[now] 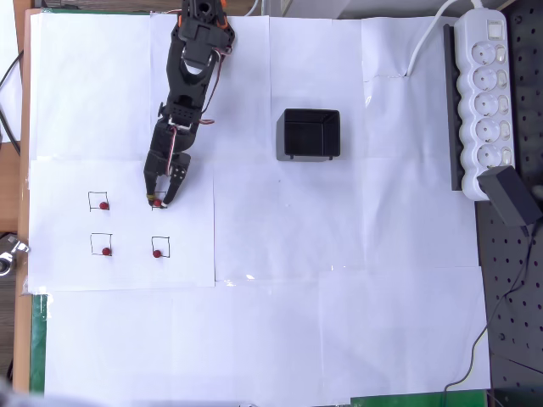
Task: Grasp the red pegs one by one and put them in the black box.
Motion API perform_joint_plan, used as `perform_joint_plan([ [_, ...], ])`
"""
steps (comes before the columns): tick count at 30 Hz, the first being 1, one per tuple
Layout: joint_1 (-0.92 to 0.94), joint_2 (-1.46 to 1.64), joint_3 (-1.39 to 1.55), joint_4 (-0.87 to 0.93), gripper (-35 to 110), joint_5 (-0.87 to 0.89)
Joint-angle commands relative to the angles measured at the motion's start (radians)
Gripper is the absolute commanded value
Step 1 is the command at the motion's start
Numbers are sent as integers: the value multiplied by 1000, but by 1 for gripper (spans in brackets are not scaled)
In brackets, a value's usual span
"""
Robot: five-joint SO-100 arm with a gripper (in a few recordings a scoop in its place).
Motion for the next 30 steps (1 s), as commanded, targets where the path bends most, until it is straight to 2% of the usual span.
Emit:
perform_joint_plan([
  [1, -14, -339, 121, 638, 0, 21],
  [5, -152, -535, 620, 1623, 0, -21],
  [7, -267, -488, 971, 2034, 0, -72],
  [8, -318, -465, 1081, 2132, 0, -121],
  [13, -635, -468, 1178, 2129, 0, -334],
  [18, -936, -298, 1246, 2126, 0, -548],
  [23, -1068, -114, 1256, 2088, 0, -652],
  [27, -1101, 31, 1258, 2028, 0, -649],
  [30, -1103, 126, 1275, 2013, 5, -635],
])
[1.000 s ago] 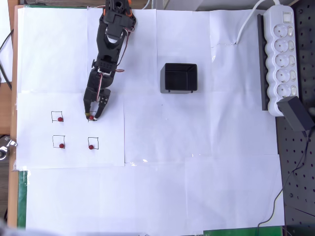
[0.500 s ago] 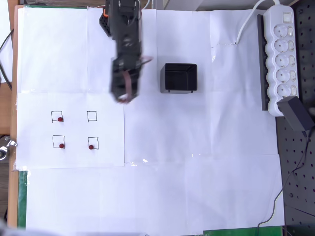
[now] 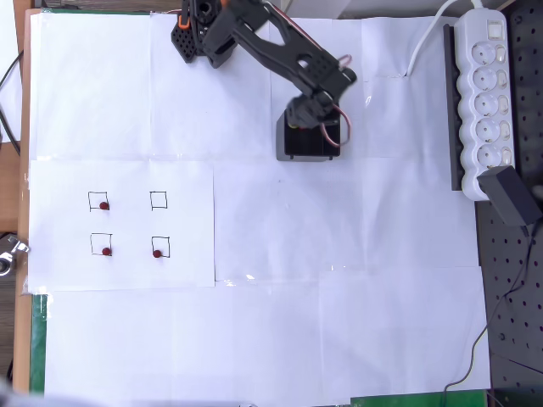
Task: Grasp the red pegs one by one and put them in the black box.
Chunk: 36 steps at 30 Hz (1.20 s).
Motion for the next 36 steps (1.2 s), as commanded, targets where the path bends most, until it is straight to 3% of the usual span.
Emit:
perform_joint_plan([
  [1, -12, 67, 112, -2, 7, -6],
  [8, -3, 81, 359, 112, 19, 0],
  [13, 44, -94, 588, 101, 20, 34],
  [15, 115, -201, 572, 67, 20, 77],
  [17, 249, -345, 377, -12, 18, 176],
  [20, 549, -565, -175, -321, 16, 405],
  [24, 876, -626, -825, -960, 16, 707],
  [28, 979, -472, -1019, -1405, 16, 747],
  [33, 1025, -183, -1032, -1901, 16, 658],
  [36, 1043, -64, -994, -2042, 16, 624],
])
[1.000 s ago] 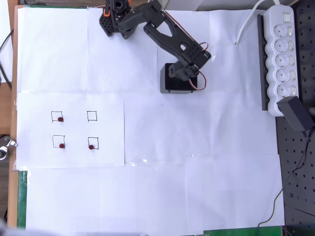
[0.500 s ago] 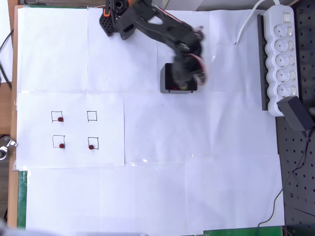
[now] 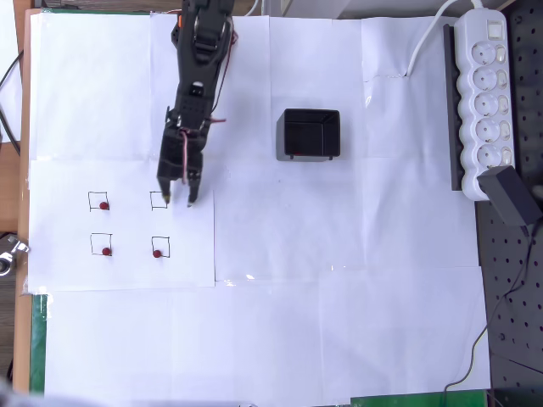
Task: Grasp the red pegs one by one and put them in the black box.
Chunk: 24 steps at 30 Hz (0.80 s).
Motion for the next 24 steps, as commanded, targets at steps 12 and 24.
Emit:
perform_joint_plan([
  [12, 41, 410, 431, -235, 15, -69],
  [24, 25, 563, 620, -235, 13, -72],
])
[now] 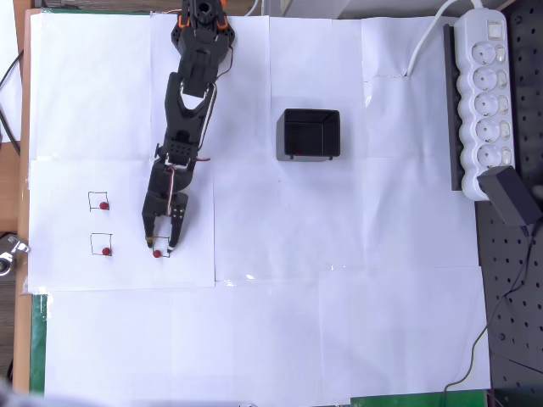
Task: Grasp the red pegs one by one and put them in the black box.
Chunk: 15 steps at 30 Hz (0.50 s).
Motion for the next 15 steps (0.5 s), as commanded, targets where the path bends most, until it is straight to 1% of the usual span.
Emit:
perform_joint_plan([
  [1, 8, 11, 83, -18, 13, -17],
  [15, 0, 57, 150, -11, 10, -3],
])
